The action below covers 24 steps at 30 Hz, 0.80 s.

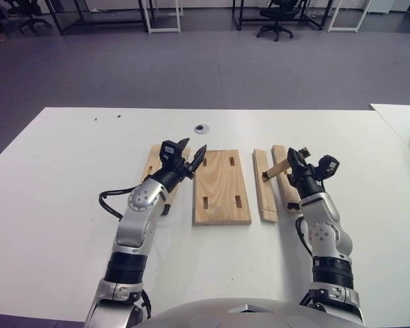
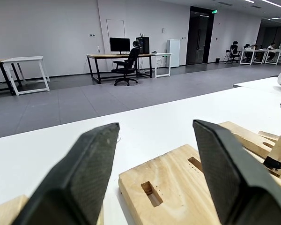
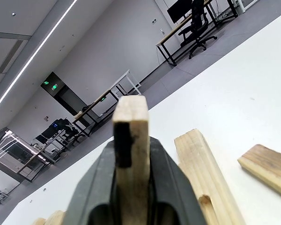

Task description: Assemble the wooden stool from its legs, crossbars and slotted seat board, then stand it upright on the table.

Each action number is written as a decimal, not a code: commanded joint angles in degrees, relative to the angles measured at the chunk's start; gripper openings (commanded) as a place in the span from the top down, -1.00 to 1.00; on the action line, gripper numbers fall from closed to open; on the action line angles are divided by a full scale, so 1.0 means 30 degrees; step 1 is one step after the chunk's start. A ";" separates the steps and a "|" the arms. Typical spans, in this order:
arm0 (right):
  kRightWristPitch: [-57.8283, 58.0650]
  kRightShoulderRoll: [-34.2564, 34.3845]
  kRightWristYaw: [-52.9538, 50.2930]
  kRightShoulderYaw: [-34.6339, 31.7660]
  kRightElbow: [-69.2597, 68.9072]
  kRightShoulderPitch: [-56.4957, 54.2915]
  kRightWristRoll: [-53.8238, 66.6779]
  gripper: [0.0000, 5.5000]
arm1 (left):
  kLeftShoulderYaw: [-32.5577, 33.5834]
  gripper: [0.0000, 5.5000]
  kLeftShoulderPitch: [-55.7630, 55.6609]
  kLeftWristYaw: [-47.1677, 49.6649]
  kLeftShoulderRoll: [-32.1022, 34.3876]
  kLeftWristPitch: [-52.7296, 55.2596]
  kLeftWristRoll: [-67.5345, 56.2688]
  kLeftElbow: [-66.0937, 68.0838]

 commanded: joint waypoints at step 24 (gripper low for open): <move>-0.3921 -0.3799 0.2288 0.5018 0.2557 0.0850 -0.7973 0.71 | 0.0385 -0.05 0.0411 0.0473 -0.0097 0.0033 -0.0024 -0.0069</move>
